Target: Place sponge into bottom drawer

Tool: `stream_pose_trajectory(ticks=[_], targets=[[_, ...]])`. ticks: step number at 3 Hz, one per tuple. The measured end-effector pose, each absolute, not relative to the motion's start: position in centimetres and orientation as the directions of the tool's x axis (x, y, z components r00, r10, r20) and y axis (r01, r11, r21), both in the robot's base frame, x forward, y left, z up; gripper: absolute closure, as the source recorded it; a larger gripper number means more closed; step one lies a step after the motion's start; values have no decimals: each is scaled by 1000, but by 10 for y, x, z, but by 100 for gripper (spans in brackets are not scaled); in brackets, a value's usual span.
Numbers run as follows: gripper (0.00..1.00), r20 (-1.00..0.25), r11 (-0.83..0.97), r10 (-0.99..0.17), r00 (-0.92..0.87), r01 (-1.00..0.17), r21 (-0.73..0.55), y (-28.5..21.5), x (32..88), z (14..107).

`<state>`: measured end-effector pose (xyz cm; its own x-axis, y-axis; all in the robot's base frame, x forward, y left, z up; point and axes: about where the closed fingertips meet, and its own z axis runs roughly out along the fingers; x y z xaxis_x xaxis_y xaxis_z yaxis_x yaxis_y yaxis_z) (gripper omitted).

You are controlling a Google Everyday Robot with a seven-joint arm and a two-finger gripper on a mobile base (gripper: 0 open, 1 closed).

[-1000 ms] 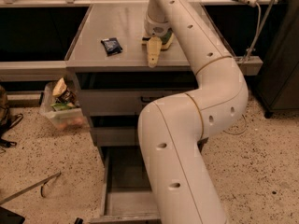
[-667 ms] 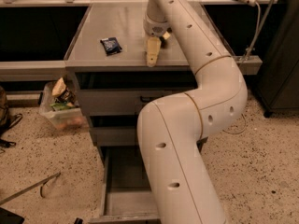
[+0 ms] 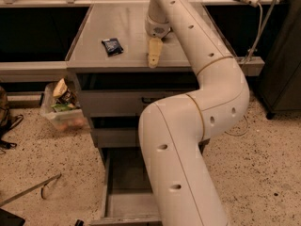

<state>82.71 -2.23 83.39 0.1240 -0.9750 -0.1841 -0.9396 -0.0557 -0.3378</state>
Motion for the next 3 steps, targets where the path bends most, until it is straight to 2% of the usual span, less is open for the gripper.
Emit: stream_pose_trajectory(ticks=[1, 3], targets=[[83, -184, -56, -975, 124, -940, -338, -22, 827, 834], [36, -184, -56, -975, 124, -940, -338, -22, 827, 834]])
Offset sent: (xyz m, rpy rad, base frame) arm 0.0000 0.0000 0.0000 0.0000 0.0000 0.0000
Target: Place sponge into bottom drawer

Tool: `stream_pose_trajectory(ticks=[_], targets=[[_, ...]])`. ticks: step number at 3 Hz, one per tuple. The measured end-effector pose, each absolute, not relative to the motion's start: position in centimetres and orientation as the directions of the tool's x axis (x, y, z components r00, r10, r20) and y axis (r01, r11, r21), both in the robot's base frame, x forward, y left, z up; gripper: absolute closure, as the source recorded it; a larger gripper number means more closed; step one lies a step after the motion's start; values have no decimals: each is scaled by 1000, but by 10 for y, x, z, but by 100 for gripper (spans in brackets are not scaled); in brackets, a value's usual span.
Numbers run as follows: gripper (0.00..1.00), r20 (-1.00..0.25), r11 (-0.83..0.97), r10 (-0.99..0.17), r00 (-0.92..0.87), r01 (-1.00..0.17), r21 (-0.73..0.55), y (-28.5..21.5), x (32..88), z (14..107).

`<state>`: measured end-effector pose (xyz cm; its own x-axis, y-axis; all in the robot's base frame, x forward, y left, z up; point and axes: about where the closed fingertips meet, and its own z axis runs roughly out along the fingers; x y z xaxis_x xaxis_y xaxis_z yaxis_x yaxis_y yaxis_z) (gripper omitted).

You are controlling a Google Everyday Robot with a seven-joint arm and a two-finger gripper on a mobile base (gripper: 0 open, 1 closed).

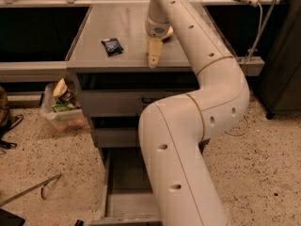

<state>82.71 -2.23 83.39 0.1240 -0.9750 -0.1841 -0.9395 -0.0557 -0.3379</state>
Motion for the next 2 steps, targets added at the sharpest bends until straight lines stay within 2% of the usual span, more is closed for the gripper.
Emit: stream_pose_trajectory(ticks=[1, 2], targets=[[12, -184, -56, -975, 124, -940, -338, -22, 827, 834], [0, -184, -56, -975, 124, -940, -338, -22, 827, 834]])
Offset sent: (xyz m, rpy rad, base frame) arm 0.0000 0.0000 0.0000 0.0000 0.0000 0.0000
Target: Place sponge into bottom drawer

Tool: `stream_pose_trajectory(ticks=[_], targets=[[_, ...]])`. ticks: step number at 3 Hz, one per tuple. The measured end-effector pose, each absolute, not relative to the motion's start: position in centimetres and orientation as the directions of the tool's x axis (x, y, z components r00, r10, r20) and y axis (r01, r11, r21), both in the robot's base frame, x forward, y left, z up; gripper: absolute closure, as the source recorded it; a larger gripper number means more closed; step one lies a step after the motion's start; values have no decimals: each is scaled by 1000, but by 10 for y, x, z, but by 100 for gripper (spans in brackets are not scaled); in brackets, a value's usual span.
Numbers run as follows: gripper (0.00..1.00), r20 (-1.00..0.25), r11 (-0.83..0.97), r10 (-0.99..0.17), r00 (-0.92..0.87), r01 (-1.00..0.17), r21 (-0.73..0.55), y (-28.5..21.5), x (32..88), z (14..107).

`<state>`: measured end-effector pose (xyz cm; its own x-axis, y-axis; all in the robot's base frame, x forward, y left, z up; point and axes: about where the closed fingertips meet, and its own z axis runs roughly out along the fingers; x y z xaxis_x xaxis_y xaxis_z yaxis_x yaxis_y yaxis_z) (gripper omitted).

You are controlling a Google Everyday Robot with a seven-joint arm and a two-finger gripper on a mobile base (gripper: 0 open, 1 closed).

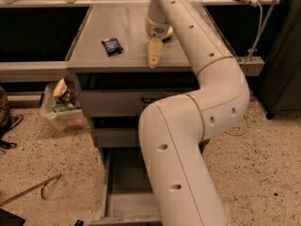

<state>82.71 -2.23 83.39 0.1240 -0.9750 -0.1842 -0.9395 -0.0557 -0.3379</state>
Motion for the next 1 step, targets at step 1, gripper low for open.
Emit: stream_pose_trajectory(ticks=[1], targets=[[0, -184, -56, -975, 124, -940, -338, -22, 827, 834]])
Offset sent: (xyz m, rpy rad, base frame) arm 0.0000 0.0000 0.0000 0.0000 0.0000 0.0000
